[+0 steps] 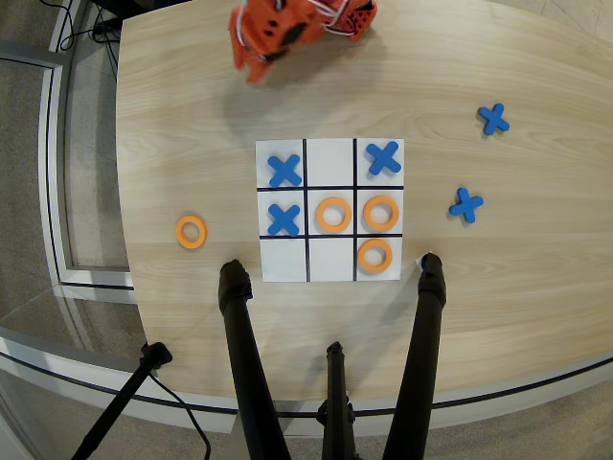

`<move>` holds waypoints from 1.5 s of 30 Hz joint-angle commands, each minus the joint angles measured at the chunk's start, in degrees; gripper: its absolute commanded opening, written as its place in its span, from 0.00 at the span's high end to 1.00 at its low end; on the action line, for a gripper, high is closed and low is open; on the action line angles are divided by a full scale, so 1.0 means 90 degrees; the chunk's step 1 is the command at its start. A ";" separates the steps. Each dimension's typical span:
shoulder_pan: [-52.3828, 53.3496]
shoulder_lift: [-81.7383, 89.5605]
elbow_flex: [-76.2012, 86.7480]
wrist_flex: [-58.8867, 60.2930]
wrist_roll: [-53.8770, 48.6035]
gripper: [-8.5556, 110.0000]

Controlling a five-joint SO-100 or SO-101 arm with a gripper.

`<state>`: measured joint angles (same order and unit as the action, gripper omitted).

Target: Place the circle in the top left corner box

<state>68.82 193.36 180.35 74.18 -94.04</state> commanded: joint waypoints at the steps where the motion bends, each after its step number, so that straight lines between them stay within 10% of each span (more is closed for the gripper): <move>1: 0.2666 0.0137 0.0352 0.0029 0.0010 0.85; 45: 0.3115 0.0117 0.0352 0.0039 0.0020 0.86</move>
